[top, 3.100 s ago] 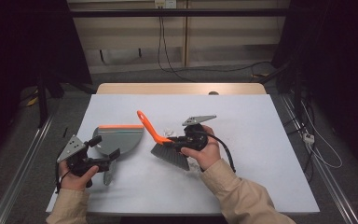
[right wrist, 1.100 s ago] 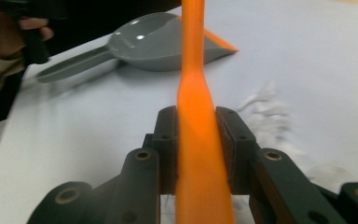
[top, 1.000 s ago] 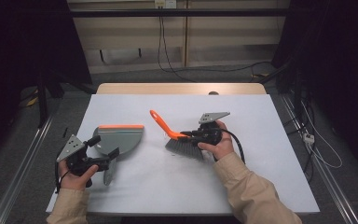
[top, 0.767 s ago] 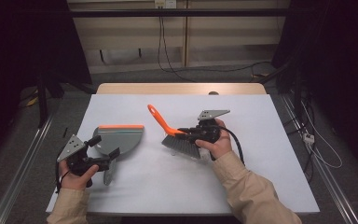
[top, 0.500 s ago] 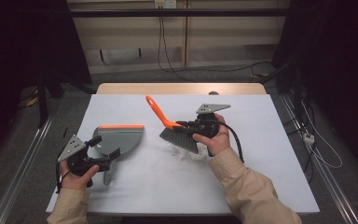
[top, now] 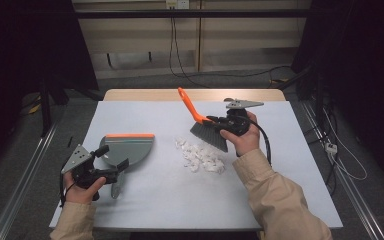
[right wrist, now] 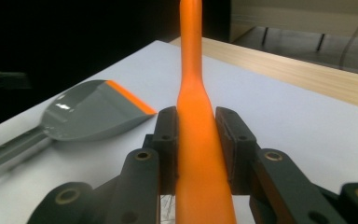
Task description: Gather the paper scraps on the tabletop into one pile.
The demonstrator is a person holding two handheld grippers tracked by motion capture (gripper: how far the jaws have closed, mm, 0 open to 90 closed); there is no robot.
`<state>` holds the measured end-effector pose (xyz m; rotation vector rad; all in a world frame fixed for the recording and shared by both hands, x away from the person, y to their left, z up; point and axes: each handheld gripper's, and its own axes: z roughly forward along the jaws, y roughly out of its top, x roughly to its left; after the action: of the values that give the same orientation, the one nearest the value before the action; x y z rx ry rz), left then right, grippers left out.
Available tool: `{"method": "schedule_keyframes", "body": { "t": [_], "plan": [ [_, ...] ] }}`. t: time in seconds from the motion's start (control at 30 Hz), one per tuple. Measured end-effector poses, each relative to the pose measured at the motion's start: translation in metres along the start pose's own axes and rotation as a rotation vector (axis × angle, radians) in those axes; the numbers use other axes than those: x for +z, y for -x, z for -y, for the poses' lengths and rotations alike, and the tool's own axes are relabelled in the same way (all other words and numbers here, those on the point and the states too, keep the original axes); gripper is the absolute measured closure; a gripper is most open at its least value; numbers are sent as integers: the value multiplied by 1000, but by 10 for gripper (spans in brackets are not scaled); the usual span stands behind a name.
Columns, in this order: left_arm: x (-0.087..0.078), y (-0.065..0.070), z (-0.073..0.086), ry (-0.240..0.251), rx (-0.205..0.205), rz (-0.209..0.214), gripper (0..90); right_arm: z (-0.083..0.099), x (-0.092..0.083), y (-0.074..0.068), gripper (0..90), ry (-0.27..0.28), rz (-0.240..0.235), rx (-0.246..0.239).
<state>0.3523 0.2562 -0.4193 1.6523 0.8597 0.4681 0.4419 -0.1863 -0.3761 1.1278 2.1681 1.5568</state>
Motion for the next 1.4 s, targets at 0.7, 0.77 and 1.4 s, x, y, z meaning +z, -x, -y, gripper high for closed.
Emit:
{"method": "schedule_keyframes", "body": {
  "t": [0.7, 0.77, 1.4],
  "plan": [
    [1, 0, 0, -4, 3, -1, 42, 36, -4, 43, 714, -116, 203, 10],
    [1, 0, 0, -3, 5, -3, 43, 35, -6, 40, 713, -144, 207, 14],
    [1, 1, 0, -8, 14, 2, 43, 30, -14, 20, 712, -449, 279, 5]
  ]
}}
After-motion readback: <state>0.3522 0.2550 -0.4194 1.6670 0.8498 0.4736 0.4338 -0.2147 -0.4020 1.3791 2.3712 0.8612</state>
